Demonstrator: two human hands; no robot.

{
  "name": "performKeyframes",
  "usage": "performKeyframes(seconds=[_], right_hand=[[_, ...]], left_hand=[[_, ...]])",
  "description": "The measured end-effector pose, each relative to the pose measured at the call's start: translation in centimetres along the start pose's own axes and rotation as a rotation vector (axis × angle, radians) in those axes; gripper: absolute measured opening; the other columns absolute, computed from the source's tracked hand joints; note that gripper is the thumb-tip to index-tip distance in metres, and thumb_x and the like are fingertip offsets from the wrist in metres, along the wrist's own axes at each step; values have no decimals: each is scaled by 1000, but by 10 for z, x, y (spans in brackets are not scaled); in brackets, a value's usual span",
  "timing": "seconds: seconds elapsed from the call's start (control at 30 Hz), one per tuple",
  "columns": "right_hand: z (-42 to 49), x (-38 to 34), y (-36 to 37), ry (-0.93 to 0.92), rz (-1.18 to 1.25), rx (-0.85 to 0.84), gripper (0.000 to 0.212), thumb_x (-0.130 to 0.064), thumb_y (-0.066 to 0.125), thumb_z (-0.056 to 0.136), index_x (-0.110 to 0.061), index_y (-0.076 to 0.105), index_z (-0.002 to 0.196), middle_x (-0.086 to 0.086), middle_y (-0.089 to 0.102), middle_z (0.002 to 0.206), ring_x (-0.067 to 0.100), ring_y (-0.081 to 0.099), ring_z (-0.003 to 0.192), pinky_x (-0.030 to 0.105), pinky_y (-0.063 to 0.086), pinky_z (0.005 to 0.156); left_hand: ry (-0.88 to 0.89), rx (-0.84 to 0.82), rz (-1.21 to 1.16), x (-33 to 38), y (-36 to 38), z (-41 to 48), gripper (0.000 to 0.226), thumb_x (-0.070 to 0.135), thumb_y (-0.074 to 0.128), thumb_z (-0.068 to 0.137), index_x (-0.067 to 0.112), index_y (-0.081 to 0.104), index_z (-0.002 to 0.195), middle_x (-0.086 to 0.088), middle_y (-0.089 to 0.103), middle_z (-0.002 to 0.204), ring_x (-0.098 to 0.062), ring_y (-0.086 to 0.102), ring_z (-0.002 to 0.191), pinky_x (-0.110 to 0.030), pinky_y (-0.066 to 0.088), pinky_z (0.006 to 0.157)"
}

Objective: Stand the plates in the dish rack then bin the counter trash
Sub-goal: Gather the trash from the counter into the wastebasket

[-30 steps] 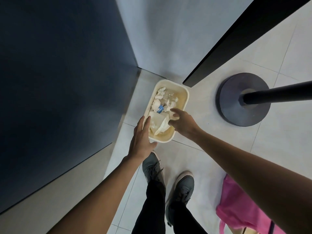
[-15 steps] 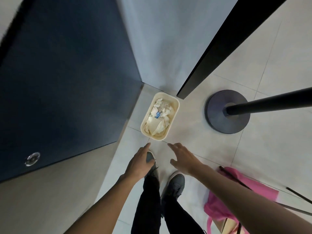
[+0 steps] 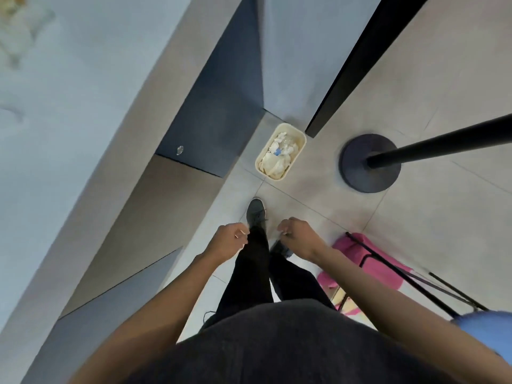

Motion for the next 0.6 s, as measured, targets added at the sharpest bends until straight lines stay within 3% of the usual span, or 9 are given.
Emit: performKeyframes(seconds=[0.13, 0.27, 0.37, 0.47, 0.6], right_hand=[[-31, -36, -1, -108, -41, -21, 12, -15, 55, 86, -17, 65, 93, -3, 56, 91, 14, 54, 81, 24, 39, 77], [-53, -77, -2, -221, -101, -45, 21, -15, 55, 89, -14, 68, 106, 1, 60, 99, 16, 60, 86, 25, 46, 80], [-64, -118, -7, -300, -121, -51, 23, -13, 56, 90, -11, 68, 110, 0, 61, 101, 12, 59, 90, 10, 41, 79], [-71, -161, -13, -423, -165, -20, 20, -11, 58, 89, -11, 68, 107, 1, 62, 98, 11, 57, 88, 9, 36, 74], [-75, -231, -18, -554, -184, -6, 18, -13, 58, 91, -15, 68, 105, -2, 64, 102, 9, 58, 93, 7, 37, 75]], left_hand=[[10, 119, -80, 6, -18, -49, 23, 4, 55, 90, 22, 68, 95, -3, 73, 85, -16, 68, 72, -25, 49, 68], [40, 213, -150, 13, -30, -95, 25, 3, 51, 90, 17, 70, 99, -1, 74, 84, -16, 69, 73, -16, 49, 67], [82, 306, -211, 18, -49, -122, 27, -1, 53, 90, 17, 70, 99, 4, 73, 79, -11, 67, 68, -10, 45, 67], [133, 396, -272, 27, -73, -149, 25, 0, 55, 91, 19, 70, 98, 4, 72, 78, -7, 66, 67, -11, 47, 69], [182, 529, -354, 29, -120, -188, 26, 8, 52, 96, 29, 68, 95, 4, 71, 79, -10, 68, 71, -22, 54, 72]])
Point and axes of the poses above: each hand's wrist, its own z-axis towards the middle knuckle, its own y-axis out of the palm, x = y × z, the point moved 9 cm from there along z, towards the middle knuckle
